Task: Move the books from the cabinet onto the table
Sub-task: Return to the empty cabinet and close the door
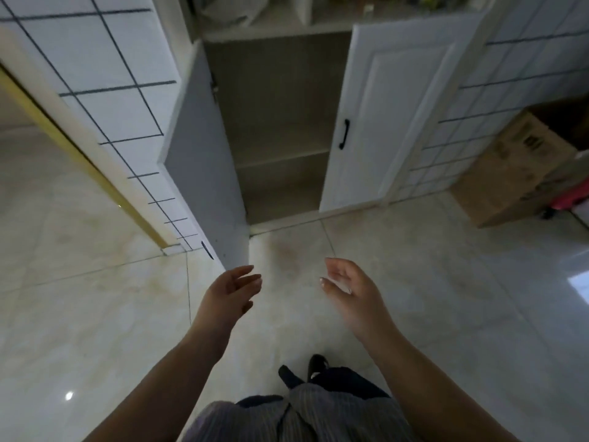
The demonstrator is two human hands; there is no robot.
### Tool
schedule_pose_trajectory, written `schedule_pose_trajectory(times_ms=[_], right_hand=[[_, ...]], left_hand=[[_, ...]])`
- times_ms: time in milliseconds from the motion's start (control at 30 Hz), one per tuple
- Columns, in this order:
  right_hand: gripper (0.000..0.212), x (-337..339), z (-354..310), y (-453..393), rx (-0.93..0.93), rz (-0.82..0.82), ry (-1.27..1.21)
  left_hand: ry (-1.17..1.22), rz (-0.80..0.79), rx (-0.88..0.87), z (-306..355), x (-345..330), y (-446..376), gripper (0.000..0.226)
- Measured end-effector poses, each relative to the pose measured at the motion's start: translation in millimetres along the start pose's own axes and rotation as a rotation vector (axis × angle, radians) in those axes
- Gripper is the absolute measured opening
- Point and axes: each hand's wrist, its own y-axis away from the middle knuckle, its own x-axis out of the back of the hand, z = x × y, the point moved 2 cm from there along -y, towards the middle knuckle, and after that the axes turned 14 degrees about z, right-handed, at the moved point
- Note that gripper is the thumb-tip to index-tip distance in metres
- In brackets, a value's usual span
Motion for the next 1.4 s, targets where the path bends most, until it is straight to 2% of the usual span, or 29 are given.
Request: schedule_pose_trajectory(times_ms=[367, 467, 567, 667, 733, 800, 900, 967, 1133, 1400], right_hand=[[0.031, -70, -81, -104, 0.135, -0.179, 0.033], [0.028, -102, -102, -116, 0.151, -0.172, -0.01], [0.028, -132, -127, -119, 0.141, -0.168, -0.058], [0.03, -162, -154, -118, 0.137, -0.172, -0.14], [0.032, -184, -172, -118, 0.128, -0.175, -0.158], [0.035, -199, -185, -117, 0.098, -0.196, -0.165], [0.04, -211, -196, -117, 0.059, -0.2, -0.173], [0.037, -213, -198, -116, 0.043, -0.18, -0.183], [0.037, -215, -196, -116, -0.007, -0.136, -0.138], [0.041, -198, -187, -127, -0.042, -0.093, -0.005]], left_hand=[[0.162, 0.259, -0.098, 62, 41, -77, 0.028], [0.141, 0.375, -0.213, 78, 66, -97, 0.023], [0.086, 0.434, -0.405, 104, 88, -117, 0.016], [-0.17, 0.329, -0.702, 132, 109, -139, 0.028], [-0.387, 0.149, -0.911, 149, 119, -159, 0.057], [-0.529, -0.035, -1.092, 163, 120, -177, 0.073], [-0.599, -0.228, -1.227, 174, 115, -200, 0.073], [-0.611, -0.293, -1.29, 177, 110, -212, 0.071], [-0.631, -0.298, -1.386, 174, 94, -232, 0.076], [-0.56, -0.235, -1.37, 168, 58, -228, 0.076]])
